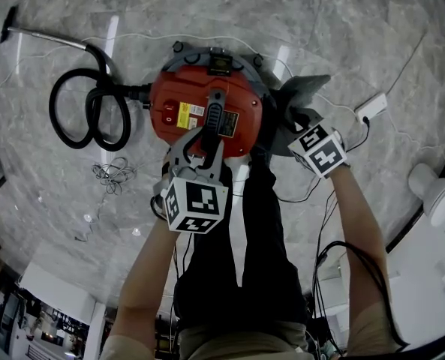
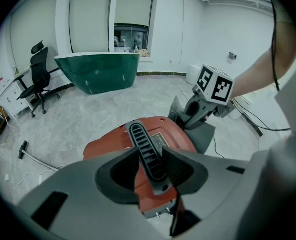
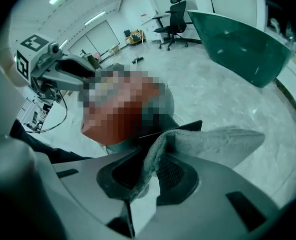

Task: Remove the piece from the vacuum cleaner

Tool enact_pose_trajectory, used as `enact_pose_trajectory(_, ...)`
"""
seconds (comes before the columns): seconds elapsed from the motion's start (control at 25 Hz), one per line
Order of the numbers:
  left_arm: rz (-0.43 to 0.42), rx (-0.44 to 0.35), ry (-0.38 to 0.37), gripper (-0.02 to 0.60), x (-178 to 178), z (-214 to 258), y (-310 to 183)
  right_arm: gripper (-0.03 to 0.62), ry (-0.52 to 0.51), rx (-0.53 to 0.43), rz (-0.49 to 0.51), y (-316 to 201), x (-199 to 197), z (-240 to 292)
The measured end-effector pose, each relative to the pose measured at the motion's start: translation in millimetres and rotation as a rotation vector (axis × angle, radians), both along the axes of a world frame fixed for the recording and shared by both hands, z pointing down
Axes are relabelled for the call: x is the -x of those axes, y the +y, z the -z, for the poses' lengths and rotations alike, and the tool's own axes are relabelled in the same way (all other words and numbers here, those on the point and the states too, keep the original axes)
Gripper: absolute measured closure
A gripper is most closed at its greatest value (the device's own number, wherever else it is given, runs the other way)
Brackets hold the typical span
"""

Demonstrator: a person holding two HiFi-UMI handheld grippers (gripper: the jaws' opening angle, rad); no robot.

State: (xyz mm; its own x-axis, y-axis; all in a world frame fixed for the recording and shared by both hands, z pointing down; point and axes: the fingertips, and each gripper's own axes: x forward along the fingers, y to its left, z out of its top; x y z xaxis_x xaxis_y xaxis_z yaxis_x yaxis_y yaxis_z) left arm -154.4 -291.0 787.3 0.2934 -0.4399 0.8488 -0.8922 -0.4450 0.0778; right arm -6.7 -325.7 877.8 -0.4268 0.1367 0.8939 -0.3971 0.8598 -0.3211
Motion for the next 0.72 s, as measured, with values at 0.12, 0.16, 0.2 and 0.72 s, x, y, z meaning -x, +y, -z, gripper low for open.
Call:
enact_pose_trajectory(0.12,0.006,-0.004,0.006,0.437,0.9,0.1,0.2,0.528,-0.004,0.020,-0.048,-0.5,0.8,-0.4)
enact_pose_trajectory(0.16,0.005,-0.004,0.010,0.437,1.5,-0.1,0.4,0.528,-0.004,0.038,-0.092,-0.5,1.2,-0.7)
enact_pose_trajectory(0.2,0.002,-0.001,0.017,0.437,1.7,-0.1,0.5,0.528,-0.004,0.060,-0.143,-0.4,0.6,-0.7)
enact_pose_trajectory(0.72,0.010,-0.021,0.065,0.437,3.1,0.5,0.7,0.298,-0.070,0.204,-0.701,-50.2,-23.0,18.9)
